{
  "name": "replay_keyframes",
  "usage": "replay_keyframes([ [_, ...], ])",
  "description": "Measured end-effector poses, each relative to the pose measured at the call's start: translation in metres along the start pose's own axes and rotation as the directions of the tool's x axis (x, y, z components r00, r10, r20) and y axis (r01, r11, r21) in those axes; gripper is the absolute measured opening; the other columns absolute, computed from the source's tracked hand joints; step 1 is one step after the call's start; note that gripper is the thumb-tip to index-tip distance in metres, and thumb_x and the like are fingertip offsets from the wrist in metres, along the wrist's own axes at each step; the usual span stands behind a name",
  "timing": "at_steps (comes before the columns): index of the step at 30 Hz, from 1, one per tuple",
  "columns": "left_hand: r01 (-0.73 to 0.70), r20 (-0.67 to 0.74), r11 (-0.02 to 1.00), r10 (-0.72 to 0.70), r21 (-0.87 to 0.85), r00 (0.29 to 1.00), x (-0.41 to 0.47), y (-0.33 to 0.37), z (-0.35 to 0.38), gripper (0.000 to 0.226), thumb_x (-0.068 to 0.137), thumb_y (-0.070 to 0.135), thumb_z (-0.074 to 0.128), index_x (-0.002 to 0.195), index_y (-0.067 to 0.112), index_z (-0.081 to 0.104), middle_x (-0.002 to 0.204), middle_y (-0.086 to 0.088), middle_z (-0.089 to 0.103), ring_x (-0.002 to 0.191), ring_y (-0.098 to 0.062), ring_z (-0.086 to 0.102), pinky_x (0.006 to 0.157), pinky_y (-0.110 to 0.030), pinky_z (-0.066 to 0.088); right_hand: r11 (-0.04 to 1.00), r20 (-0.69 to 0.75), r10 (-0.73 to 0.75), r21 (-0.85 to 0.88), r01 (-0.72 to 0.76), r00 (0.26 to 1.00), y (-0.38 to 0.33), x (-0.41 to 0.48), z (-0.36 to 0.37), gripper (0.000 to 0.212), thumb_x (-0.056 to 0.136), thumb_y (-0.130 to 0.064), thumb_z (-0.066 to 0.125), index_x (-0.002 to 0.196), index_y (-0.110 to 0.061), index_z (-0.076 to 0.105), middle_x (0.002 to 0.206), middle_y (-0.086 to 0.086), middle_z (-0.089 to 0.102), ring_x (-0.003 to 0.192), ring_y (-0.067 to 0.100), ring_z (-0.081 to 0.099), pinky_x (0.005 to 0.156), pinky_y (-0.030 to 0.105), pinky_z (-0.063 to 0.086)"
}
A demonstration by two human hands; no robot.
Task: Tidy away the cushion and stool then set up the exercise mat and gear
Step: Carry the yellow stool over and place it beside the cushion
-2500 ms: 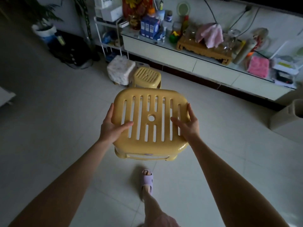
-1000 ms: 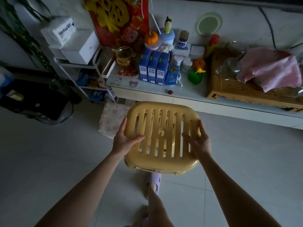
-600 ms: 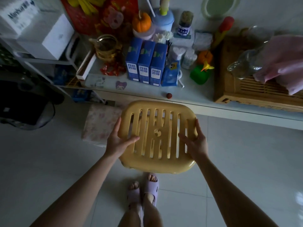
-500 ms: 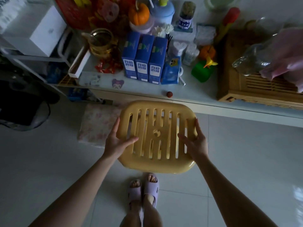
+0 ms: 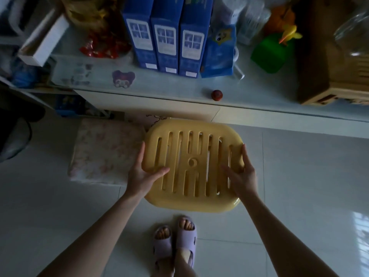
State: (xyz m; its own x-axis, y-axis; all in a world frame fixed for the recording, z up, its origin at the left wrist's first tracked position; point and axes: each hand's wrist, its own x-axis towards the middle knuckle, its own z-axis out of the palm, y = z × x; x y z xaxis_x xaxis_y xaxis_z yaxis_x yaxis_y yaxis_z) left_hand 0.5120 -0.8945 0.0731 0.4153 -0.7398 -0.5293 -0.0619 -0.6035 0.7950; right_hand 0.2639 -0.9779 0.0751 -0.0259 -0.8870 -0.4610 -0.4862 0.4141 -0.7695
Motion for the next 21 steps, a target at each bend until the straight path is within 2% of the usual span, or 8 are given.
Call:
replay_keyframes([
  [1, 0.001, -0.001, 1.0, -0.001, 0.008, 1.0, 0.004, -0.005, 0.001, 0.108, 0.066, 0.028, 0.081, 0.148, 0.036, 0.012, 0.151, 0.0, 0.03, 0.135, -0.022, 0.034, 0.106, -0.037, 0.034, 1.0, -0.002, 0.002, -0.003, -0.002, 1.0, 0.006, 0.004, 0.003, 0.09, 0.08, -0.026, 0.074, 0.149, -0.034, 0.017, 0.134, 0.004, 0.053, 0.103, 0.017, 0.056, 0.082, 0.028, 0.044],
  [4, -0.005, 0.004, 0.999, 0.005, 0.033, 1.0, 0.022, -0.027, 0.008, 0.109, 0.064, 0.034, 0.081, 0.147, 0.04, 0.01, 0.152, -0.001, 0.029, 0.138, -0.023, 0.031, 0.11, -0.048, 0.031, 1.0, -0.012, -0.013, -0.01, 0.013, 1.0, 0.03, 0.017, 0.018, 0.091, 0.079, -0.025, 0.075, 0.149, -0.033, 0.018, 0.135, 0.004, 0.055, 0.101, 0.012, 0.054, 0.081, 0.026, 0.043],
  [9, -0.016, 0.011, 1.0, 0.016, 0.008, 1.0, 0.043, -0.057, 0.021, 0.105, 0.07, 0.02, 0.08, 0.149, 0.035, 0.011, 0.15, 0.0, 0.031, 0.136, -0.021, 0.032, 0.107, -0.043, 0.031, 0.999, -0.03, -0.006, -0.04, 0.005, 1.0, 0.07, 0.037, 0.038, 0.094, 0.076, -0.036, 0.077, 0.148, -0.04, 0.017, 0.134, 0.005, 0.057, 0.108, 0.018, 0.059, 0.081, 0.026, 0.043],
  [14, -0.025, 0.0, 1.0, 0.025, 0.018, 1.0, 0.06, -0.076, 0.032, 0.106, 0.069, 0.018, 0.081, 0.149, 0.031, 0.012, 0.151, 0.0, 0.03, 0.138, -0.02, 0.029, 0.111, -0.044, 0.028, 0.999, -0.012, -0.012, -0.041, 0.012, 1.0, 0.089, 0.051, 0.047, 0.092, 0.079, -0.032, 0.074, 0.149, -0.038, 0.014, 0.14, 0.004, 0.05, 0.11, 0.014, 0.05, 0.087, 0.03, 0.042],
  [18, -0.039, 0.0, 0.999, 0.039, 0.022, 0.999, 0.072, -0.09, 0.041, 0.106, 0.068, 0.017, 0.081, 0.149, 0.029, 0.014, 0.151, 0.001, 0.031, 0.138, -0.018, 0.029, 0.11, -0.039, 0.026, 0.999, -0.019, -0.02, -0.046, 0.019, 1.0, 0.104, 0.062, 0.054, 0.091, 0.081, -0.031, 0.072, 0.149, -0.037, 0.013, 0.143, 0.003, 0.046, 0.115, 0.015, 0.047, 0.088, 0.032, 0.042],
  [21, -0.037, 0.0, 0.999, 0.037, 0.033, 0.999, 0.084, -0.104, 0.045, 0.108, 0.067, 0.022, 0.083, 0.149, 0.032, 0.014, 0.152, 0.001, 0.031, 0.139, -0.019, 0.028, 0.113, -0.044, 0.026, 0.999, -0.022, -0.008, -0.038, 0.008, 1.0, 0.113, 0.07, 0.06, 0.091, 0.081, -0.029, 0.072, 0.15, -0.036, 0.013, 0.142, 0.003, 0.046, 0.113, 0.013, 0.046, 0.086, 0.03, 0.042],
])
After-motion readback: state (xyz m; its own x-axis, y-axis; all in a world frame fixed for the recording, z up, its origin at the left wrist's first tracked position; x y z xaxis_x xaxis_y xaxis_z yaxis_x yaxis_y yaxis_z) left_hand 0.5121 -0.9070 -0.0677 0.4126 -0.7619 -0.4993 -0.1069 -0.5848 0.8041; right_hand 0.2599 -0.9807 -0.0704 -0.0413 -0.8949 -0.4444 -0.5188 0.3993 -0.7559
